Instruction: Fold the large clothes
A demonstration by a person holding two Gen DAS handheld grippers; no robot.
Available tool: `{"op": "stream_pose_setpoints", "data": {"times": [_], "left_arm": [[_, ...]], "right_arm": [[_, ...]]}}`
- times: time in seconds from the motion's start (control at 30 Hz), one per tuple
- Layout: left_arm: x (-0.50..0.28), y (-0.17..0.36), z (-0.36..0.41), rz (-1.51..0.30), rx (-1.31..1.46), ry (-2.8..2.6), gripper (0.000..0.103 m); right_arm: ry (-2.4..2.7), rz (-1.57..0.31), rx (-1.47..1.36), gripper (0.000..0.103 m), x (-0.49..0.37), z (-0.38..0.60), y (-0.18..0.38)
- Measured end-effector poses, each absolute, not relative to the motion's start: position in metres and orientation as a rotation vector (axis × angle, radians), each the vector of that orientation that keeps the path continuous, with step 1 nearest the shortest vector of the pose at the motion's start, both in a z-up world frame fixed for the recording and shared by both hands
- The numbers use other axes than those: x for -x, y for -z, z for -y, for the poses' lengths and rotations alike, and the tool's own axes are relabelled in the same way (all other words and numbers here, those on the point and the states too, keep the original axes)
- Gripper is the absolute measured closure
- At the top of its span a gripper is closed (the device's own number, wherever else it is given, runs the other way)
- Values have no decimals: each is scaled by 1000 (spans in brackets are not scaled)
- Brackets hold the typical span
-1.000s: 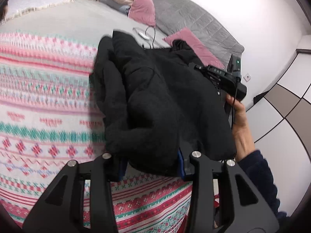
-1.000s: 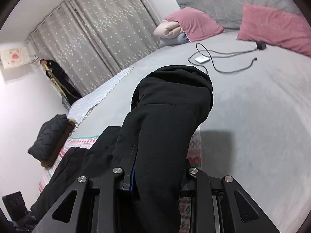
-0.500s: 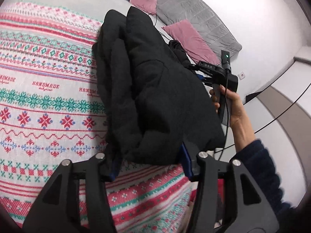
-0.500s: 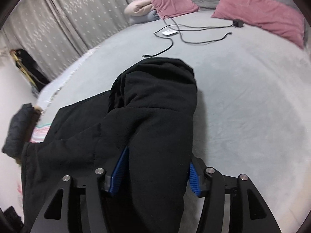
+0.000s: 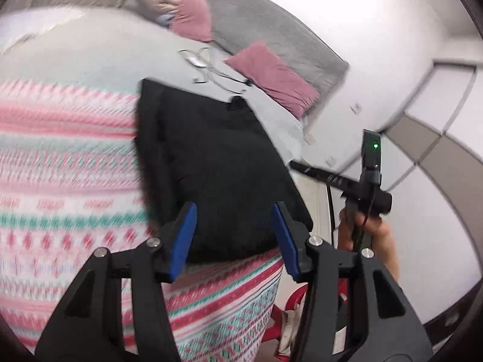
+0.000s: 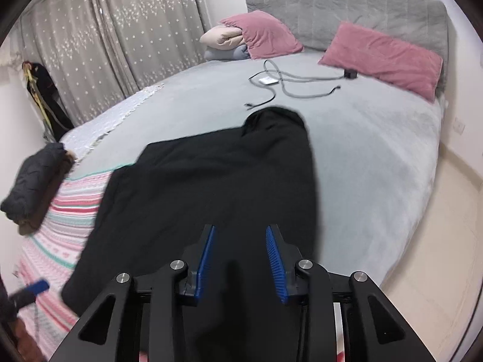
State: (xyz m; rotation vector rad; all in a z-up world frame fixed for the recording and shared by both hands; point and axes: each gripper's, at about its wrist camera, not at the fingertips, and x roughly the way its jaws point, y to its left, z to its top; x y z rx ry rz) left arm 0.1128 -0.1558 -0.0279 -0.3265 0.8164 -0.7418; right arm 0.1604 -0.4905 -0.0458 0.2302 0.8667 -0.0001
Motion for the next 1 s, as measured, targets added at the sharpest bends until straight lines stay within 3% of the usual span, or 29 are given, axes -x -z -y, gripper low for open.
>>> {"op": "stream_pose_setpoints", "data": {"times": [0.07,0.2,0.3,0.4,0.6,0.87,1.0], "left_arm": [[-122,33,186,-828,212,727,51],[-141,60,216,-872,89,637,70],[-139,73,212,-875,70,611,75],[-137,83,214,-860,-5,579,88],[-145,98,217,-878,-28,563,88],[-144,106,221,-867,-67,560,88],[-142,107,223,-861,-76,547,88]], "right_arm": [[16,-891,-247,69,-151,477,51],[59,-937,-255,69,-139,463,71],[84,-961,-239,69,-137,460,90],[94,-961,-237,69,-135,460,101],[76,-947,-360,71,-126,471,117],[180,-990,-235,71,-135,448,121],[230,-1030,-377,71,-140,458,116]]}}
